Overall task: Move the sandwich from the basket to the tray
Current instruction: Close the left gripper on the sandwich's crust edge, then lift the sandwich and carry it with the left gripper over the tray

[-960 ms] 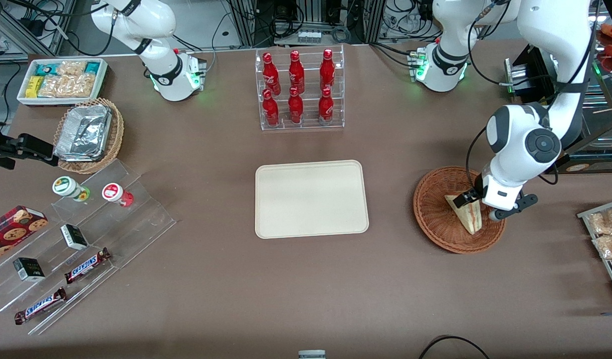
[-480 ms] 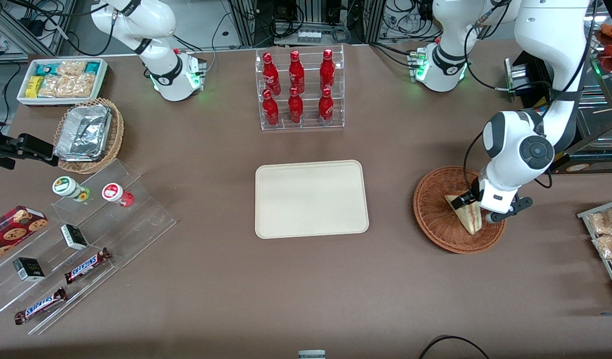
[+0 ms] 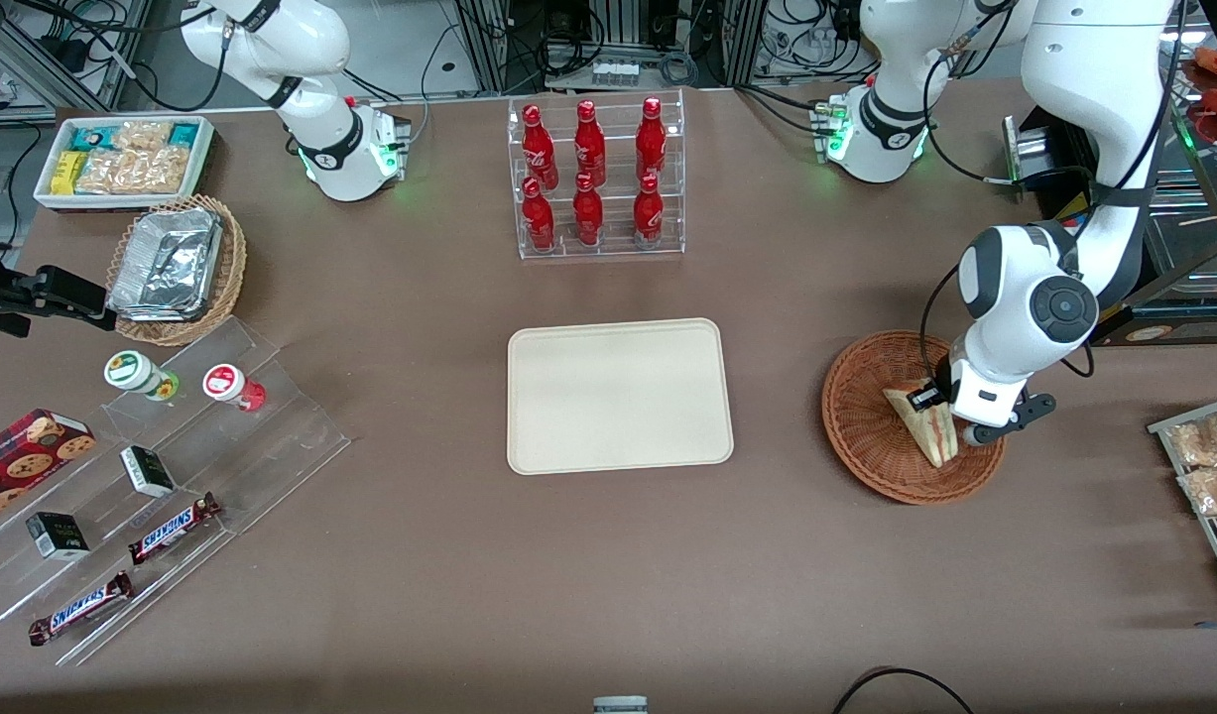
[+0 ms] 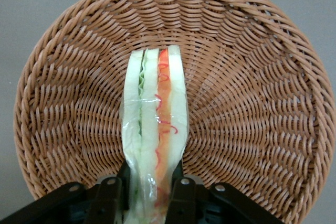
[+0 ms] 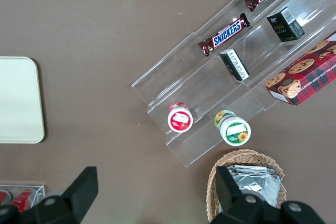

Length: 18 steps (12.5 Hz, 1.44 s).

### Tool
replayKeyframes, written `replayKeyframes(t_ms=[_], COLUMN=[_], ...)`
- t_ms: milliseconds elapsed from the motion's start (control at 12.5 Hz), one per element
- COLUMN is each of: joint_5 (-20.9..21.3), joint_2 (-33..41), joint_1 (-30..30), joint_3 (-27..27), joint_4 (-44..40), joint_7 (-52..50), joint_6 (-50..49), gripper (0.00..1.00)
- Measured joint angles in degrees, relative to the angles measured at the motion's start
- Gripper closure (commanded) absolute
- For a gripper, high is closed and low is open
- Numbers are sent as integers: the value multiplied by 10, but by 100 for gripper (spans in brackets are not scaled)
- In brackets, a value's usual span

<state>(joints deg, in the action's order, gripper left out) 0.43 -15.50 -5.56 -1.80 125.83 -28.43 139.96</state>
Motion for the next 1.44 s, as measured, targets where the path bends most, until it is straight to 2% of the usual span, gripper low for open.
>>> replayKeyframes(t_ms=[160,240,400,560,720,960,1200,1440], joint_5=[3,14,37,42,40,22,-4,-10], joint_2=[5,14,35,51,56,53,40,7], joint_1=[0,-1,-13,-37,-58,-113,-172,-220], joint_3=[0,1,4,5,6,6,7,7], joint_4=[-16,-40,-120,-220,-303,-385,-419,-457], joint_7=[2,3,3,3,2,-41,-101,-149], joint_6=[-25,-73,-214,-345,-427,-478,-479,-479], gripper=[100,100,100,100,100,100,100,100])
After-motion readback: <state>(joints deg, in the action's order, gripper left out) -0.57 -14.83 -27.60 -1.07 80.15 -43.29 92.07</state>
